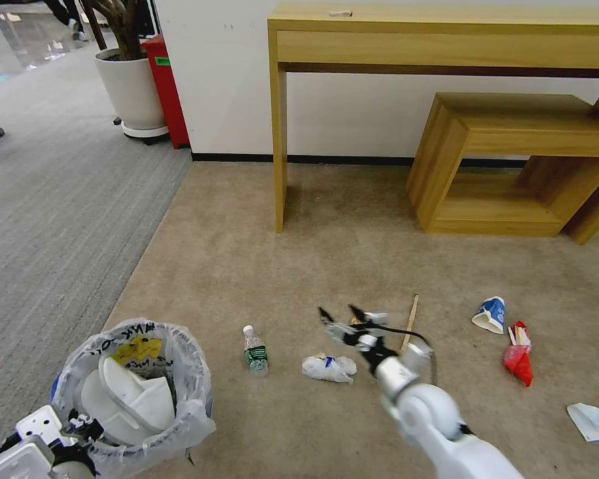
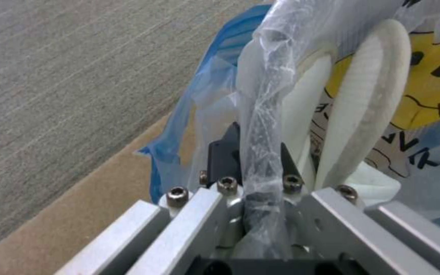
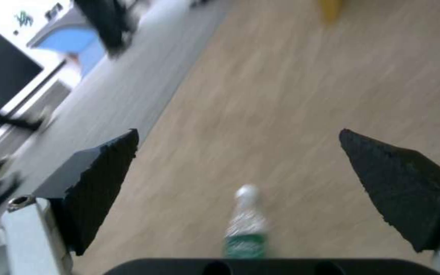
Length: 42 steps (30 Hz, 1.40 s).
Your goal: Pick up the trash bin and place the garbage on the floor into it.
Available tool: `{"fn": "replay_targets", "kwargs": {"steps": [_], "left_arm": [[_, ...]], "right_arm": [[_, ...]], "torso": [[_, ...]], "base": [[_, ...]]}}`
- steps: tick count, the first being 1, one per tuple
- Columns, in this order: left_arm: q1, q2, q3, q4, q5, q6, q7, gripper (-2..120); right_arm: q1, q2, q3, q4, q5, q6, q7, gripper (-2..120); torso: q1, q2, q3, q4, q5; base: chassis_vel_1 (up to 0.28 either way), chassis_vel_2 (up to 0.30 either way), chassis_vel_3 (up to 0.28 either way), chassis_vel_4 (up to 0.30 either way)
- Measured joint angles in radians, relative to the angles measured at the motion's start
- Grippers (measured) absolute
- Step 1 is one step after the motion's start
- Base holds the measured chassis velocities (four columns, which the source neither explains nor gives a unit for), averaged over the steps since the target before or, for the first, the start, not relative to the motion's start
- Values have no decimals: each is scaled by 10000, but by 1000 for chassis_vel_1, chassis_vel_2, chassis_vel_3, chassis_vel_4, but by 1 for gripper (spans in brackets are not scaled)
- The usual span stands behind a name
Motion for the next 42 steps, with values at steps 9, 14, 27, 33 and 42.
{"fn": "replay_targets", "kwargs": {"steps": [9, 14, 27, 33, 42], "left_arm": [[129, -173, -457, 0, 23, -1, 31, 0], [185, -268, -483, 0, 41, -22, 33, 0], [190, -384, -340, 0, 240, -78, 53, 0], [177, -342, -351, 0, 234, -81, 54, 0], [167, -341, -318, 0, 219, -84, 54, 0]], "right_arm": [[1554, 1167, -1497, -1600, 2309, -2605, 2051, 100], [2068, 1868, -1780, -2675, 2731, -3131, 3178, 100], [3217, 3272, -1496, -4816, 2116, -3524, 3312, 100], [3457, 3698, -1355, -5402, 1560, -4061, 3360, 100], [3701, 3875, -1191, -6176, 890, -4129, 3389, 100]], "torso": [[0, -1, 1, 0, 1], [1, 0, 1, 0, 2], [0, -1, 1, -1, 3], [0, 0, 0, -1, 3], [1, -1, 0, -2, 3]], "base": [[0, 0, 0, 0], [0, 0, 0, 0], [0, 0, 0, 0], [0, 0, 0, 0], [0, 0, 0, 0]]}}
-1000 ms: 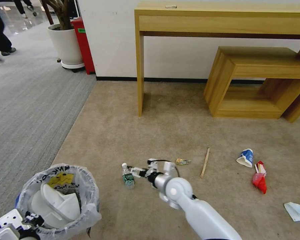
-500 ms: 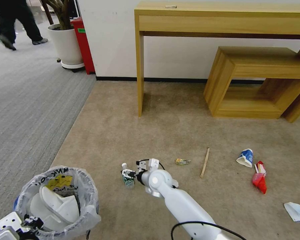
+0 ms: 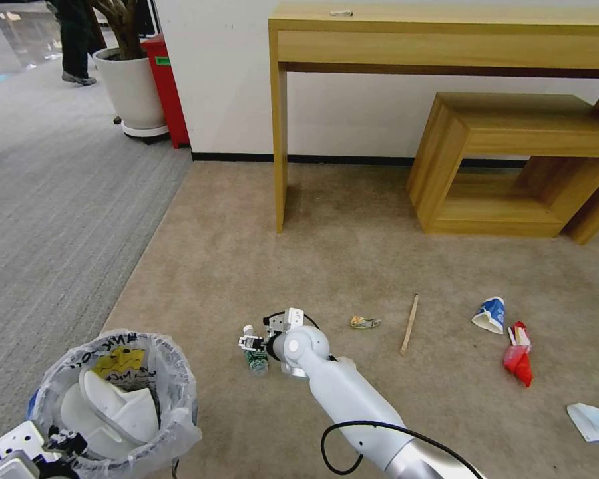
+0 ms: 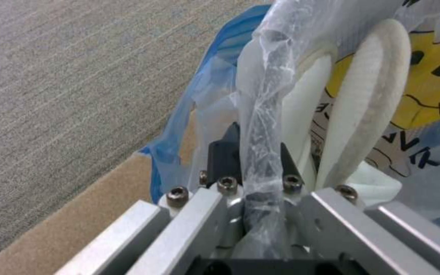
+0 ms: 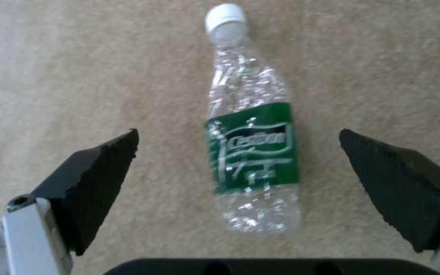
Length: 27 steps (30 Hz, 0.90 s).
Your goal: Pick up the trash bin and place the garbage on the floor into it.
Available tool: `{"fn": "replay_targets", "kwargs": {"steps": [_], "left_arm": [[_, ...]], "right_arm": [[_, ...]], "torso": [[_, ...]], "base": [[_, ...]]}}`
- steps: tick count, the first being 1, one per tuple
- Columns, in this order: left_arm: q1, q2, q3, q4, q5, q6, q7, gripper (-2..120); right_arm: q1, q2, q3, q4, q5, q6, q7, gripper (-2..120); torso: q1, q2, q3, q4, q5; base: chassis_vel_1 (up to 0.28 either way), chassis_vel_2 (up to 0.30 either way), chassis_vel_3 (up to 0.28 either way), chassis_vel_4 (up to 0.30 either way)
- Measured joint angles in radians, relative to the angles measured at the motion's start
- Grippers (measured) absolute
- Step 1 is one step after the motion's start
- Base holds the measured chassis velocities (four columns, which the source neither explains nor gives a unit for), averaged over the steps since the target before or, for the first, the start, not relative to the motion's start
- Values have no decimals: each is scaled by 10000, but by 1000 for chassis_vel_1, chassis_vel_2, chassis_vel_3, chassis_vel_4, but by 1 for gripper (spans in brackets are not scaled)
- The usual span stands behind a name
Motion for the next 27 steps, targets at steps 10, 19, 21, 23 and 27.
{"fn": "replay_targets", "kwargs": {"steps": [10, 19, 21, 23, 27], "left_arm": [[18, -7, 12, 0, 1, -7, 3, 0], [71, 12, 29, 0, 5, -26, 4, 0], [96, 16, 30, 0, 6, -34, 4, 0], [112, 22, 30, 0, 5, -36, 4, 0], [121, 39, 14, 0, 0, -39, 4, 0]], "right_arm": [[224, 215, 244, -850, -382, -52, -258, 100], [332, 206, 315, -1306, -536, -52, -427, 100], [415, 204, 351, -1578, -672, -51, -514, 100], [462, 202, 376, -1809, -826, -44, -640, 100], [499, 199, 418, -2145, -1081, -24, -1016, 100]], "torso": [[0, 0, 0, 0, 1], [0, 0, 0, 1, 1], [0, 1, 0, 1, 1], [0, 0, 0, 1, 1], [0, 0, 0, 1, 1]], "base": [[0, 0, 0, 0], [0, 0, 0, 0], [0, 0, 0, 0], [0, 0, 0, 0], [0, 0, 0, 0]]}}
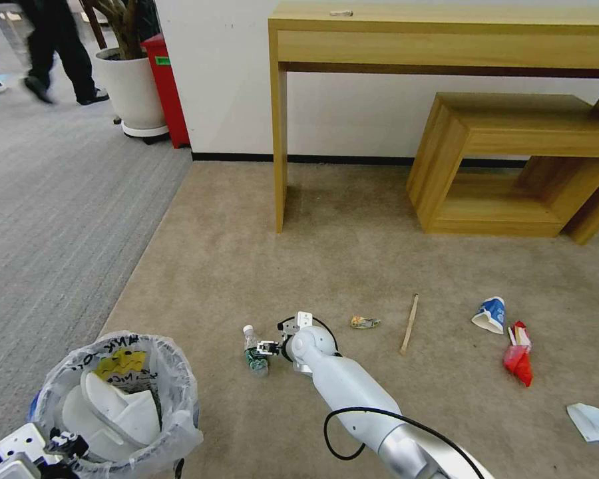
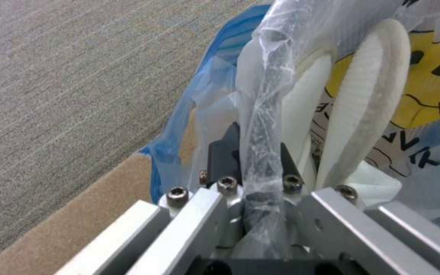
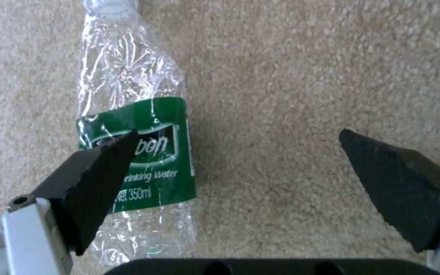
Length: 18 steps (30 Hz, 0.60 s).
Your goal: Pick up the trash bin and place the garbage on the floor into it.
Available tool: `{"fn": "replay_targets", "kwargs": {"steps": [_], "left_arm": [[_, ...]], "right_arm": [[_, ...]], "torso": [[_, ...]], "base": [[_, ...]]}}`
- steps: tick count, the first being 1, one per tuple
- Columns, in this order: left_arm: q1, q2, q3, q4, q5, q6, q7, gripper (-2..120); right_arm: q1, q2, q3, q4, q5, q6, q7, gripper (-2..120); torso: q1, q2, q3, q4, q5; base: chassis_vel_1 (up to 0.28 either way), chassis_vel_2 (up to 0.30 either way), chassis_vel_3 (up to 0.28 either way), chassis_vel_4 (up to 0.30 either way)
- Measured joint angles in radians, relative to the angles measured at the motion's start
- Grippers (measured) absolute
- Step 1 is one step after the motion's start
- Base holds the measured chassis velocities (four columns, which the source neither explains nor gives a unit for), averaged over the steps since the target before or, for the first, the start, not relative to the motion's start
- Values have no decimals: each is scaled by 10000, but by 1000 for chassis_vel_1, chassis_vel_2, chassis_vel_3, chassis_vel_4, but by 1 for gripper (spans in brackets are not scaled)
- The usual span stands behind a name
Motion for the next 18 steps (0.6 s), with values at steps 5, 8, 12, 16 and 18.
{"fn": "replay_targets", "kwargs": {"steps": [5, 8, 12, 16, 18], "left_arm": [[-4, 20, -23, 0, -14, 0, 0, 0], [-8, 19, -25, 0, -17, 0, 0, 0], [-8, 40, -39, 0, -32, 0, 0, 0], [-8, 64, -52, 0, -44, 0, 0, 0], [-7, 67, -51, 0, -45, 0, 0, 0]], "right_arm": [[-15, 0, -48, -35, -93, 5, -330, 100], [-19, -2, -87, -84, -161, 37, -537, 100], [-11, -3, -156, -91, -220, 77, -709, 100], [-13, -3, -200, -80, -306, 84, -744, 100], [-16, -5, -205, -83, -330, 90, -769, 100]], "torso": [[-1, 1, 0, 0, 1], [-1, 0, 0, 0, 0], [-1, 0, 0, 0, 0], [-1, 0, 0, 0, 0], [-1, 1, 0, 0, 0]], "base": [[0, 0, 0, 0], [0, 0, 0, 0], [0, 0, 0, 0], [0, 0, 0, 0], [0, 0, 0, 0]]}}
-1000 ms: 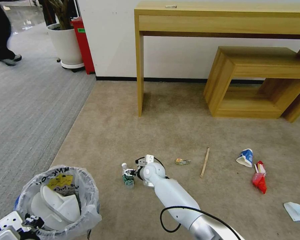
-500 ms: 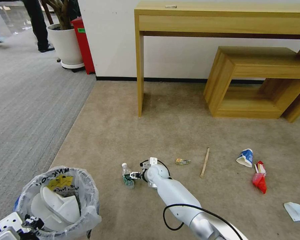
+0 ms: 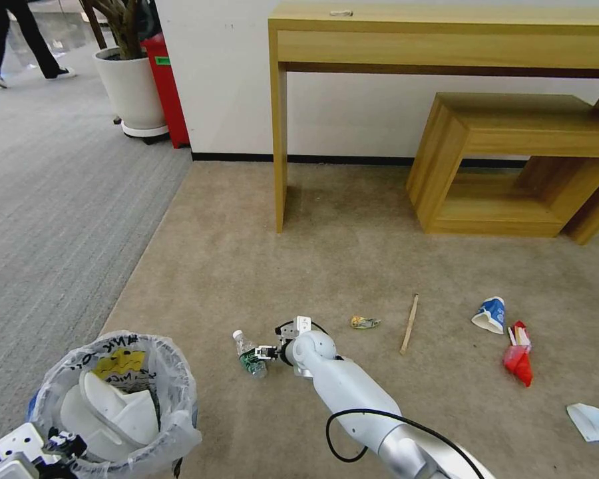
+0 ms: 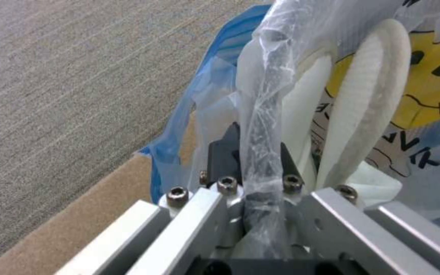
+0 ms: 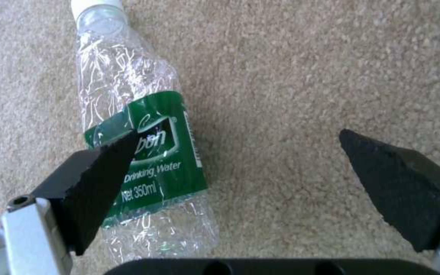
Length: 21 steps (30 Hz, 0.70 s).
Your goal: Pick up the trash bin and place the garbage on the floor into it.
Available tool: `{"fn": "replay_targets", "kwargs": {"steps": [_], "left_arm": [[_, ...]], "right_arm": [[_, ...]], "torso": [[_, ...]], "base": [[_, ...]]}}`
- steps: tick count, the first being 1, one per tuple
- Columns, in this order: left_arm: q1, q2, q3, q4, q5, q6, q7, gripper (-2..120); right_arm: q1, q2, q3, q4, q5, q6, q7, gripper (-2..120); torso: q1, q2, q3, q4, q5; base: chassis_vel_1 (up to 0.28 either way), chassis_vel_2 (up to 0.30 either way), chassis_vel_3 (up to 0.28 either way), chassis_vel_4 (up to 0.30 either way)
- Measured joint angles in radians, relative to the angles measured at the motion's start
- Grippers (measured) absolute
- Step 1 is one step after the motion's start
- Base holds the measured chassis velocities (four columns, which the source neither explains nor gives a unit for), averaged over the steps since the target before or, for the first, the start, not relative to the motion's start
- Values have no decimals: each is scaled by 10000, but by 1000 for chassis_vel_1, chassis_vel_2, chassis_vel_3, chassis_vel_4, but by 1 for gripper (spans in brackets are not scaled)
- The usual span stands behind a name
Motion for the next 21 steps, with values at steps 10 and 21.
{"fn": "replay_targets", "kwargs": {"steps": [10, 21], "left_arm": [[-24, 46, 9, 0, -8, 0, -1, 0], [-83, 24, 70, 0, -9, 2, -1, 0]], "right_arm": [[-462, -1, -463, 1333, 238, -146, 322, 100], [-412, -1, -684, 1463, 98, -173, 663, 100]], "torso": [[0, 0, 0, 1, 0], [0, 0, 0, 0, 0]], "base": [[0, 0, 0, 0], [0, 0, 0, 0]]}}
